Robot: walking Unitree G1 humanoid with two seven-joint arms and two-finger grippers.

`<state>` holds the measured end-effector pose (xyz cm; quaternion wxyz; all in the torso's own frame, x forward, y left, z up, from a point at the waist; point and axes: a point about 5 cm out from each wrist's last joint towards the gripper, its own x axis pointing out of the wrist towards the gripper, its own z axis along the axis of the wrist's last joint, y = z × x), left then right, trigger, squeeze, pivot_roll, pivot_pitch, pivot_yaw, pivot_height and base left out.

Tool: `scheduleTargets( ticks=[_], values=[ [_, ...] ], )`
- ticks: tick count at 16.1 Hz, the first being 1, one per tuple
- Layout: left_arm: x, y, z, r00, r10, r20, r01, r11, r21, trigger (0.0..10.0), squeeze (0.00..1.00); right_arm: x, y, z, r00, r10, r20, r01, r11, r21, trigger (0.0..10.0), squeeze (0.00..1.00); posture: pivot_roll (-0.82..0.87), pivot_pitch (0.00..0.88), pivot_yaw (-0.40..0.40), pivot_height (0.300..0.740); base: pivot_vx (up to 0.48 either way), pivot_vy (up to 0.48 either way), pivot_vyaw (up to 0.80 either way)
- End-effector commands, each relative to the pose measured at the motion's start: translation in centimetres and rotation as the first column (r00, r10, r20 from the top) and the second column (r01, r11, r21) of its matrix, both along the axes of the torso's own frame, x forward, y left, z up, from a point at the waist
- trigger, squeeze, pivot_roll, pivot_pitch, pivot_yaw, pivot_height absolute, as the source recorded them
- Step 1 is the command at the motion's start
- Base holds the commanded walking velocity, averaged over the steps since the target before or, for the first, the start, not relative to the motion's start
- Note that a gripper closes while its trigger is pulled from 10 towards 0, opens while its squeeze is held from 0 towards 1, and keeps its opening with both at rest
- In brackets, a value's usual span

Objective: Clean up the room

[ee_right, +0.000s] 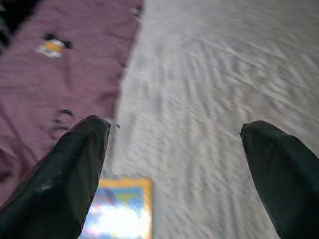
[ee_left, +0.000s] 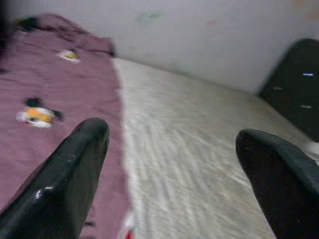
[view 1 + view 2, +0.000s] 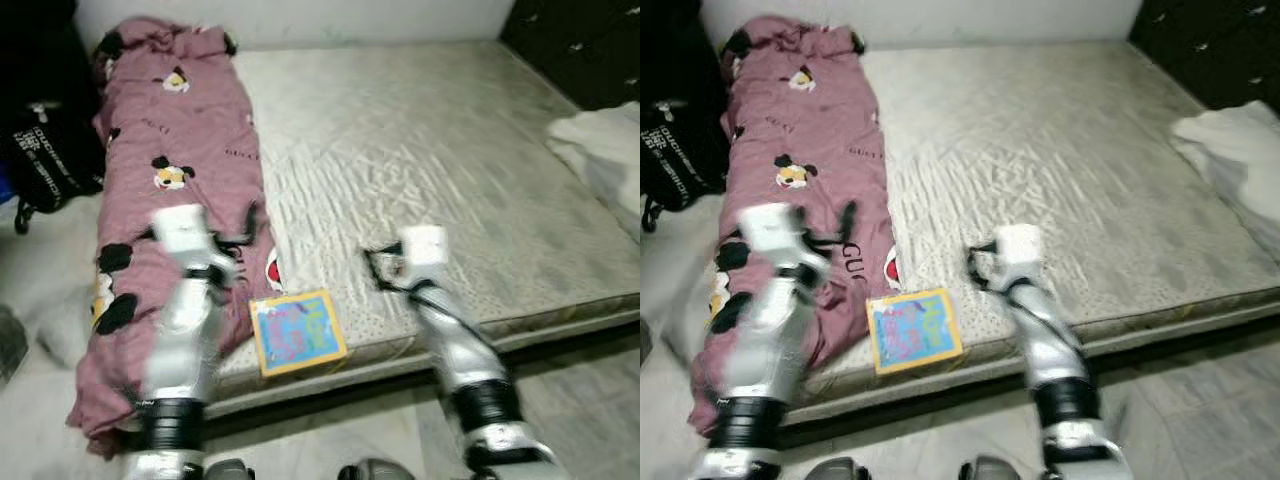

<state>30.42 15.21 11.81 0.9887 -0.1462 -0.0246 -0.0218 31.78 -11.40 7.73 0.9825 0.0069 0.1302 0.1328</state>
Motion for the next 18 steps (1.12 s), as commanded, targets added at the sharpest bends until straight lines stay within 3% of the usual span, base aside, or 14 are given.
scheduleTargets(
  ticks=[1,9,14,15,16,18],
  values=[
    [0.1,-1.5,0.5,0.999,-0.041,0.016,0.041,0.999,-0.011,10.0,0.0,0.1,-1.7,0.2,0.999,-0.039,0.002,0.039,0.999,-0.022,10.0,0.0,-0.01,0.041,-0.042,0.74,0.0,0.0,0.0],
    [0.1,-1.6,0.4,0.999,-0.034,-0.002,0.034,0.999,-0.009,10.0,0.0,0.3,-2.0,0.6,0.997,-0.073,0.012,0.073,0.997,-0.02,10.0,0.0,-0.01,0.018,-0.025,0.74,0.0,0.0,0.0],
    [-0.6,0.2,-0.3,0.999,0.015,-0.035,-0.013,0.999,0.042,10.0,0.0,0.3,-2.5,0.8,0.995,-0.093,0.043,0.095,0.995,-0.04,10.0,0.0,0.0,0.011,-0.032,0.74,0.0,0.0,0.0],
    [-1.2,0.5,-0.2,0.999,0.019,-0.026,-0.016,0.992,0.123,10.0,0.0,0.1,-1.9,0.8,0.997,-0.056,0.048,0.058,0.997,-0.042,10.0,0.0,0.03,0.029,-0.035,0.74,0.0,0.0,0.0],
    [-1.8,0.4,-0.1,1.0,-0.015,-0.011,0.016,0.99,0.143,10.0,0.0,-0.1,-1.8,0.6,0.997,-0.057,0.048,0.059,0.997,-0.042,10.0,0.0,0.03,0.034,-0.035,0.74,0.0,0.0,0.0],
    [-2.6,1.3,-0.6,0.999,0.023,-0.025,-0.018,0.981,0.195,10.0,0.0,-0.3,-1.8,0.5,0.997,-0.064,0.045,0.065,0.997,-0.035,10.0,0.0,0.03,0.045,-0.035,0.72,0.0,0.0,0.0]
  ],
)
